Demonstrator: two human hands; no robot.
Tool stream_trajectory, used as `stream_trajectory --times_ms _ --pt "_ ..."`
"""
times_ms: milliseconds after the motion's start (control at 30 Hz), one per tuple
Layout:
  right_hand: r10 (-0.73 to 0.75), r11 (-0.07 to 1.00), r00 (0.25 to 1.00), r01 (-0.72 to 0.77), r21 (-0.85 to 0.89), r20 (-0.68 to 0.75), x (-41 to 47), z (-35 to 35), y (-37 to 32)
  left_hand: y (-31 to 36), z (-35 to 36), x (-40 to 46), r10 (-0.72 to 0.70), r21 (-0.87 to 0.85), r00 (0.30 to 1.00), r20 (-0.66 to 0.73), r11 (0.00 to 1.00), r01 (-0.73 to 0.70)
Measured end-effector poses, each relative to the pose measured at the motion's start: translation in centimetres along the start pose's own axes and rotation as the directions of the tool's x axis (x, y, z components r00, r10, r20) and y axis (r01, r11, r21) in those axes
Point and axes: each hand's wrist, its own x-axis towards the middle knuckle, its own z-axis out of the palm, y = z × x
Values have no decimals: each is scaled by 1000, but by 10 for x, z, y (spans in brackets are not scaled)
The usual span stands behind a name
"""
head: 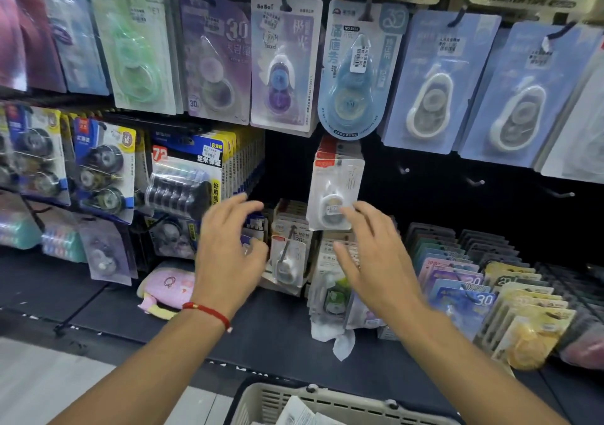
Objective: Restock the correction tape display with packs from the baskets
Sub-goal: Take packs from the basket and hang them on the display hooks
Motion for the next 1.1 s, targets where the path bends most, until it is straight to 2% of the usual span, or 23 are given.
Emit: stream_trajectory --times_ms 67,167,233,467,600,700,800,867,933,1000,1033,1100 --pt "-122 989 990 127 -76 64 8 13 0 -11 -5 7 13 151 996 -91 989 1" --pt "-34 983 982 66 -169 186 34 35 1 -27 -6 8 -66 225 997 -51 971 76" --pt "10 969 981 38 -243 194 51 48 4 -39 -4 4 -120 213 993 23 971 112" --pt "140 944 969 -67 -323 206 97 72 15 -65 -5 0 -61 254 993 103 967 33" --pt "224 938 937 -132 -322 269 108 78 32 -68 -10 -2 -51 276 990 130 961 13" --pt "194 962 913 -105 -253 359 109 68 43 -66 -13 -3 -33 280 991 126 960 -3" --pt "170 983 935 -138 -123 310 92 55 41 -60 -16 -5 28 301 990 137 951 -68" --pt "194 981 939 -191 -39 284 66 45 35 -55 -15 -12 76 253 972 223 958 -133" --pt "200 975 930 -219 28 309 29 35 30 -51 -12 -26 77 163 911 405 974 -155" --pt "190 970 889 -237 64 416 -16 27 26 -51 -8 -49 76 124 797 599 975 -186" --pt "169 972 846 -229 58 505 -39 26 24 -53 -5 -62 71 125 726 684 969 -212" --pt "127 985 691 -174 -6 712 -84 30 22 -58 0 -91 27 156 556 831 947 -279"
